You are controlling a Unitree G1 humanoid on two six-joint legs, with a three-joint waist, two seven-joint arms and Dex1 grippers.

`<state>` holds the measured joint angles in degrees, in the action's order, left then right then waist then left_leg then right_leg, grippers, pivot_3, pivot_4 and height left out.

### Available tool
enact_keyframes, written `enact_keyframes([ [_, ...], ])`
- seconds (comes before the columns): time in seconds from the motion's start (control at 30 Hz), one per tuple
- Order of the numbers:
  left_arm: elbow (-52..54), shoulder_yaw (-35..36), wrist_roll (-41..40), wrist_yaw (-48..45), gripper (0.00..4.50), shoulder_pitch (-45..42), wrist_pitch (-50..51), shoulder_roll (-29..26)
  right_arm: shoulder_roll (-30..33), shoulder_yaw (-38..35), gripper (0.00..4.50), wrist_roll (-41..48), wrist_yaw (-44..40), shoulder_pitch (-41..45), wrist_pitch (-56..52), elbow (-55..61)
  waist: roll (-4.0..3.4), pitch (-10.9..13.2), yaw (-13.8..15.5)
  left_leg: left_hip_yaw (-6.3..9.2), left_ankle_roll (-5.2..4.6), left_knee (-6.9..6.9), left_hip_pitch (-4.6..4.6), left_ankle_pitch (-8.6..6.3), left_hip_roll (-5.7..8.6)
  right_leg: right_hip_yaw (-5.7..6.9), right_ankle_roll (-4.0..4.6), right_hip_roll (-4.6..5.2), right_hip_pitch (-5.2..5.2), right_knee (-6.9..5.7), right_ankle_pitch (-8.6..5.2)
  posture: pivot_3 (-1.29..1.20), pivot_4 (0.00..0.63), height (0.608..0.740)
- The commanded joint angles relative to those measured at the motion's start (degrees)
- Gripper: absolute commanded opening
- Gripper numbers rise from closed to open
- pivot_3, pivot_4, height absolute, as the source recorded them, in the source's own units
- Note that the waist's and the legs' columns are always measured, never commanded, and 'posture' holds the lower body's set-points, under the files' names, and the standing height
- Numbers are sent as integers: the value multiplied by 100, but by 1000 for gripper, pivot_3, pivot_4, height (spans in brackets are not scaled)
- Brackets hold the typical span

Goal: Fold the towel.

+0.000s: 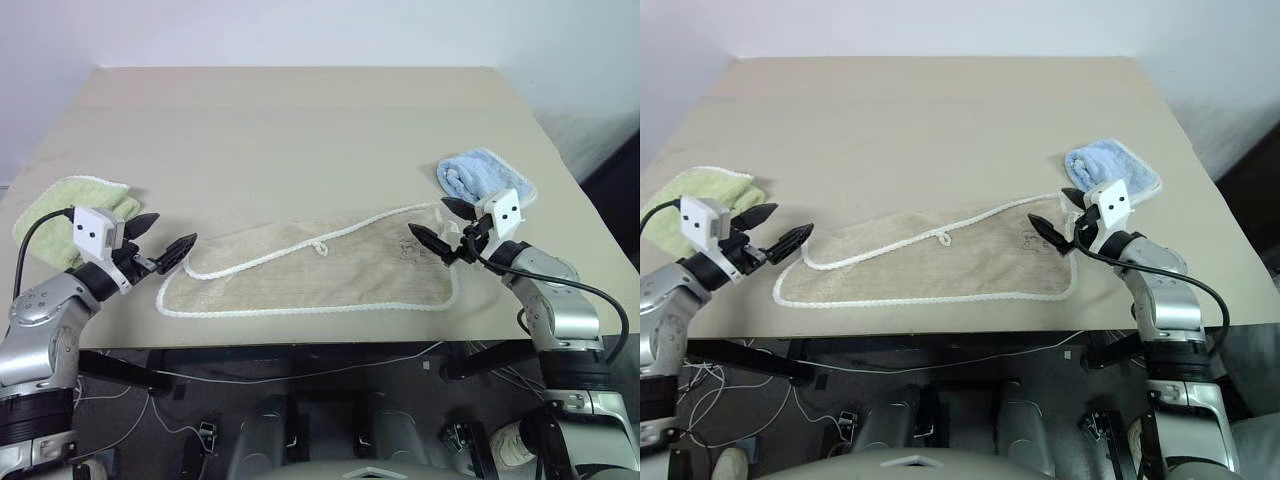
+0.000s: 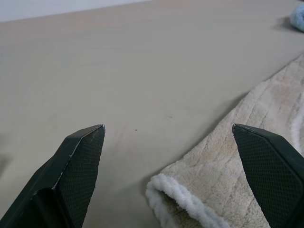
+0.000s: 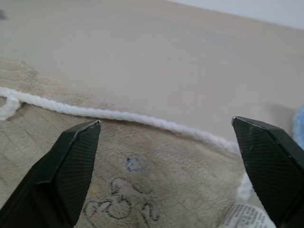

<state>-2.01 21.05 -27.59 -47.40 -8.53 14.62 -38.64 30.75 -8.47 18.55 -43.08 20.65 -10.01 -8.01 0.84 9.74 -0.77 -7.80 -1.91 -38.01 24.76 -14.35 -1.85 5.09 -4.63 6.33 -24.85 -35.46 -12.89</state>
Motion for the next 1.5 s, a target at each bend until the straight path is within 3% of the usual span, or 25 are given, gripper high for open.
enact_keyframes([
  [0.03,224,157,-151,-77,4500,-45,-121,-42,98,-101,4463,-73,27,43,252,188,0,0,-1,0,0,0,0,0,0,0,0,0,0,0,0,0,150,740],
  [0.83,136,-128,122,-520,4500,238,-355,-132,16,48,4463,-232,68,-15,312,199,0,0,-3,0,0,0,0,0,0,0,0,0,0,0,0,0,150,740],
  [1.2,-402,-589,717,-1772,4500,65,-1433,-934,-176,195,4463,-281,134,34,386,77,-2,1,-2,-2,1,1,0,-1,1,0,2,4,-4,0,-1,0,150,740],
  [1.5,-2060,-1363,1821,-2158,4500,-982,-3043,-1338,-144,33,4463,-296,377,-294,350,368,-3,2,2,-4,0,2,0,-2,1,-1,2,6,-7,-1,-1,0,150,740],
])
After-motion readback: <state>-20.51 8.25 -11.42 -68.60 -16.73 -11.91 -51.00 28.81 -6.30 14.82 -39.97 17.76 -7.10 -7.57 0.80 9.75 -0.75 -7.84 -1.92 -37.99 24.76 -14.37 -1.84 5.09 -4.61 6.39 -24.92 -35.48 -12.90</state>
